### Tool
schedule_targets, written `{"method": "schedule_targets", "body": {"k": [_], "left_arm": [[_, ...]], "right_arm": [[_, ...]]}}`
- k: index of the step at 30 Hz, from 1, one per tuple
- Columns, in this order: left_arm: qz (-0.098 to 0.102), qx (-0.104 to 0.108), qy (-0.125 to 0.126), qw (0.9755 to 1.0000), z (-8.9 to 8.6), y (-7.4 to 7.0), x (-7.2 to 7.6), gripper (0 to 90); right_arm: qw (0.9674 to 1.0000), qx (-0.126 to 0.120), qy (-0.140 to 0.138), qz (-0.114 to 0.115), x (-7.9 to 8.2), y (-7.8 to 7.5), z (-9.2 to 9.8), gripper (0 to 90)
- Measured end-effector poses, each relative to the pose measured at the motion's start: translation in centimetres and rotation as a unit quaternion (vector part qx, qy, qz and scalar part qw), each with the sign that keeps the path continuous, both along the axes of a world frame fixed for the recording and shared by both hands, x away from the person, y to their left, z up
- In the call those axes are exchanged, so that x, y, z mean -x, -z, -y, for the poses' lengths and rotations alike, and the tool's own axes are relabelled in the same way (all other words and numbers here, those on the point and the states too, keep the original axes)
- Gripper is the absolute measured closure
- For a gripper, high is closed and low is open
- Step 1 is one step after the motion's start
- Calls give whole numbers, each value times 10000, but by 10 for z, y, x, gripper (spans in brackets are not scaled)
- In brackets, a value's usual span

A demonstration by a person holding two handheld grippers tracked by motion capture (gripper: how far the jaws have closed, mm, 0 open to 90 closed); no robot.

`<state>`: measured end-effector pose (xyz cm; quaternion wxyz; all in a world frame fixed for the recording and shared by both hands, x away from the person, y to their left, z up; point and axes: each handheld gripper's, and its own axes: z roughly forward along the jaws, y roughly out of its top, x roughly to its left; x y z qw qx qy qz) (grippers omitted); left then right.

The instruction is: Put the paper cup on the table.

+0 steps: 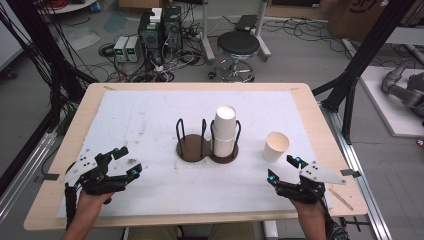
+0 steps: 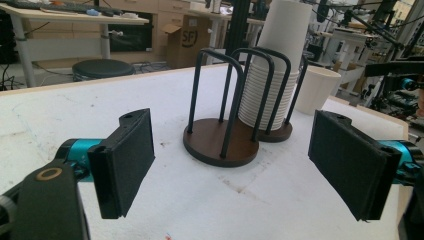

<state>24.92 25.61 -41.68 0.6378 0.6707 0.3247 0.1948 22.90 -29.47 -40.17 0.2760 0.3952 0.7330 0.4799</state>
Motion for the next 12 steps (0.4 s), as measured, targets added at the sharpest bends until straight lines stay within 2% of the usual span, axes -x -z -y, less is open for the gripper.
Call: {"method": "schedule_targets", "body": {"k": [12], "left_arm": [[-31,-15,3,10000,3,1,-2,184]], "right_arm": [[10000,10,71,-13,-1,2,3,205]]}}
